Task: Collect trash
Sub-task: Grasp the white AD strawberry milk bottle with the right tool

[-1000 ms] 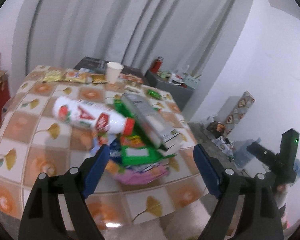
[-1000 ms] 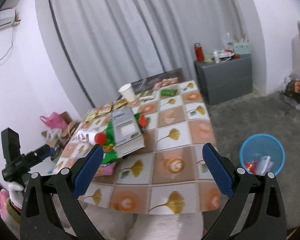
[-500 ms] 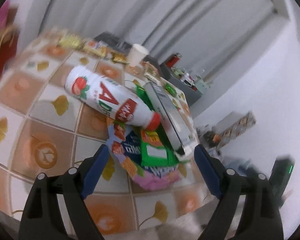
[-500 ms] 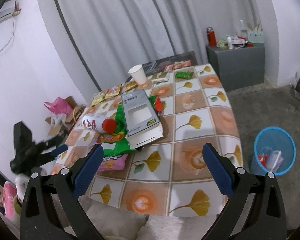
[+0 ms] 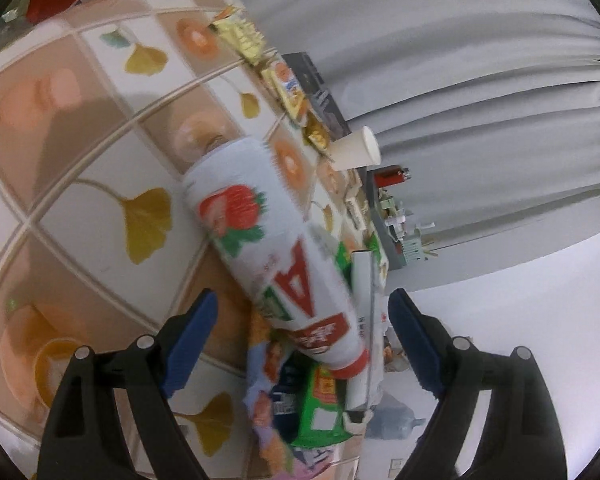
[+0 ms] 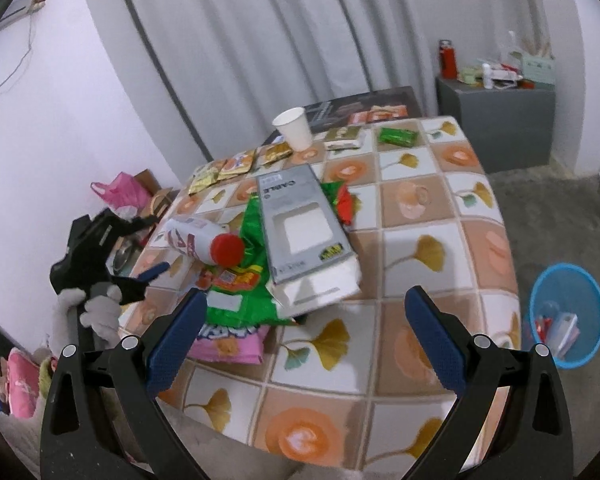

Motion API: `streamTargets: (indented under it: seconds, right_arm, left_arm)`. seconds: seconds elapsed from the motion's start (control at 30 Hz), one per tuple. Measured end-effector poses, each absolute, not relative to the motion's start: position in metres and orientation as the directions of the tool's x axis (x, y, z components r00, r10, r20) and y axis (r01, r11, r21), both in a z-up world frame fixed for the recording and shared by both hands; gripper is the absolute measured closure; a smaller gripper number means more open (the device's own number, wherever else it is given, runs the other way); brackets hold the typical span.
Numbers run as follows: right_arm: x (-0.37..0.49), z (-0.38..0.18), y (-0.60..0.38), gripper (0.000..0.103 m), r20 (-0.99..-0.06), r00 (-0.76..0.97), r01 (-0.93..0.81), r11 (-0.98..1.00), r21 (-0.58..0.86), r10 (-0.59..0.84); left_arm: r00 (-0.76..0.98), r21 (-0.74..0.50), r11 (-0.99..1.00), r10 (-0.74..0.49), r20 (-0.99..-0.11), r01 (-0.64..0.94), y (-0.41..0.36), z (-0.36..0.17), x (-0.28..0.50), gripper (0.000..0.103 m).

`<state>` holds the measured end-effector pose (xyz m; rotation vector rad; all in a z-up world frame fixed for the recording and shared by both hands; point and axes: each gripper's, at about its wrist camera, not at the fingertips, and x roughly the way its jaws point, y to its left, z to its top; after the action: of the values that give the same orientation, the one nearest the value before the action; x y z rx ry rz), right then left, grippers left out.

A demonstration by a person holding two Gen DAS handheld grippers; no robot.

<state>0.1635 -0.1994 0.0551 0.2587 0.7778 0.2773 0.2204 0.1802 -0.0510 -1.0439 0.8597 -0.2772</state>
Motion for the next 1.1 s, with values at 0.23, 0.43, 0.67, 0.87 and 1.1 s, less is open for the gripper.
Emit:
streamTargets:
  seconds: [0.23,0.43,0.67,0.87,1.1]
  right_arm:
    - [0.208,0.074,-0.139,0.008,-0.649,0.603,-0.375,0.883,0.283,0.465]
    - [0.261,0.073,-0.065,0.008,-0.698,0.470,-0.563,0.792,0.234,0.540]
    - [0.314,0.037,0.014,0.016,-0.831,0.336,-0.683,0.723,0.108,0.442]
    - [0.342,0.000,0.046,0.022,-0.914,0.236,-0.722,0.689,0.063,0.330]
    - [0.354,-0.024,0.058,0.035,-0.954,0.163,-0.736,0.675,0.053,0.253]
  left_arm:
    - [0.663,-0.829,0.524,-0.552,-0.506,-0.196,0.197,-0.062,0.203,0.018]
    - [0.692,-0.800,0.573,-0.505,-0.515,-0.178,0.214,-0.056,0.190,0.018]
    - [0.695,-0.771,0.623,-0.494,-0.521,-0.135,0.219,-0.053,0.184,0.018]
    - [0.691,-0.765,0.631,-0.497,-0.524,-0.126,0.223,-0.056,0.184,0.018]
    - [0.686,-0.768,0.625,-0.499,-0.529,-0.138,0.230,-0.064,0.186,0.018]
